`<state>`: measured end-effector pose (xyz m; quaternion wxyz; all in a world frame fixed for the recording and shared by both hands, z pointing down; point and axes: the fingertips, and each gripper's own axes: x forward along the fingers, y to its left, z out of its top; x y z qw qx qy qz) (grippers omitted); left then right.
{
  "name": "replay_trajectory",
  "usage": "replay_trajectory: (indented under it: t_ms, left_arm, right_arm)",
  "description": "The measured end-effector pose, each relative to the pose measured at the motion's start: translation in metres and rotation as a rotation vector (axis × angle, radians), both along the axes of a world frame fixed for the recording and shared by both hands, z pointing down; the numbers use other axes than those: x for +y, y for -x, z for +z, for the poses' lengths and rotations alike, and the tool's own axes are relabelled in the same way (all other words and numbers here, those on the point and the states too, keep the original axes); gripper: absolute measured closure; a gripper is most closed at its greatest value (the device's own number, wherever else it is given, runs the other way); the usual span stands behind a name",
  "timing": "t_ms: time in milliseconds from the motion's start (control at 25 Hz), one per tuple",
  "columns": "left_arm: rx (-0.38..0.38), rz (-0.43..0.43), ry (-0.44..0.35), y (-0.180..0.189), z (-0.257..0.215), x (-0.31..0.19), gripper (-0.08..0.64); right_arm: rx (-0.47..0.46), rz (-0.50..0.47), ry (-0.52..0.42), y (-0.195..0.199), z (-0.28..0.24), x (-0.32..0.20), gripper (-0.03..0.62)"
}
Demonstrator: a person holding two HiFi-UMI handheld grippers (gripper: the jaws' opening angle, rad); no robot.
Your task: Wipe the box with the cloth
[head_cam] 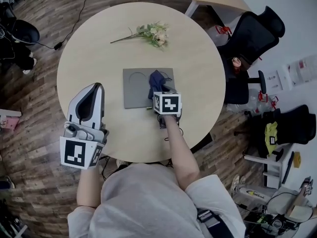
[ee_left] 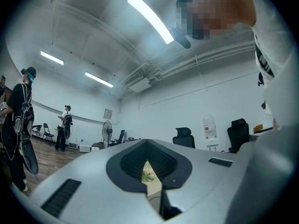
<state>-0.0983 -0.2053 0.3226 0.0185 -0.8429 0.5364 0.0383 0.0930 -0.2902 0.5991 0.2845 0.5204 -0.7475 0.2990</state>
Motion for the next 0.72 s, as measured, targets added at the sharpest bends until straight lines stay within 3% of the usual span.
replay_trajectory:
  t_ms: [280,720]
  left_arm:
    - [0.003,0.024,-0.002,-0.009,0.0,-0.003,0.552]
    - [0.006,0.038,-0.006,-0.013,-0.001,0.0,0.552]
  right_arm:
    - [0.042,0.086,0.008,-0.048,0.0,0.001,0.479]
    - [0.077,0.158,0.011,-0.092,0.001,0.007,0.479]
